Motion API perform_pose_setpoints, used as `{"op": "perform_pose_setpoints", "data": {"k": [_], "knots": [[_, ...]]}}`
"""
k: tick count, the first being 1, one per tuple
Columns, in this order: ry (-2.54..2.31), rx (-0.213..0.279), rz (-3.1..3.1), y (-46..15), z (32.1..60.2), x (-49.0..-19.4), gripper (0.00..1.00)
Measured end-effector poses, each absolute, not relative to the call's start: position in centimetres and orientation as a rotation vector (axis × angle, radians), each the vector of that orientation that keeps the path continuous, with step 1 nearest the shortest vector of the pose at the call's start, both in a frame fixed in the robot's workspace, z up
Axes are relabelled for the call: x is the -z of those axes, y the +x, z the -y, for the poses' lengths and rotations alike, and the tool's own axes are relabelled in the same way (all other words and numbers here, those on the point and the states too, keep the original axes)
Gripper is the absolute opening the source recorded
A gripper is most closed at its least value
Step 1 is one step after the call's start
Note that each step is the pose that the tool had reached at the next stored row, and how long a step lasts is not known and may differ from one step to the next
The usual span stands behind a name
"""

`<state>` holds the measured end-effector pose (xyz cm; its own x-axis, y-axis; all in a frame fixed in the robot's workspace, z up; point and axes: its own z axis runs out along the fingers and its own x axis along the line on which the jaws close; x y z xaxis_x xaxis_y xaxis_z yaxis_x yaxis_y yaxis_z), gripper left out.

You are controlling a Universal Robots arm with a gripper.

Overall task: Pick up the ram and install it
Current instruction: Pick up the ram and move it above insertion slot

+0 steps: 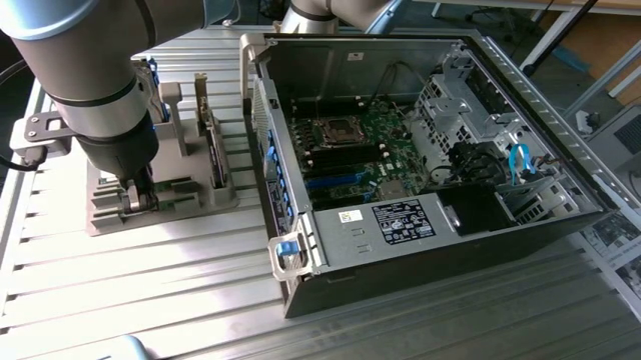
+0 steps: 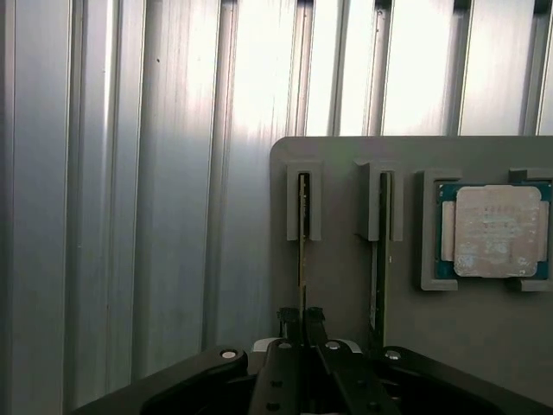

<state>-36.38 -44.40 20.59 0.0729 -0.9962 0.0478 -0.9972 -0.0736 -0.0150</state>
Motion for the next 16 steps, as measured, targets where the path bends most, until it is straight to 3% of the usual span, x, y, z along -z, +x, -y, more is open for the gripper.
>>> {"op": "perform_pose_setpoints", "data": {"k": [16], "knots": [[2.285, -0.071, 2.123, -36.4, 44.4, -21.8, 0.13]]}}
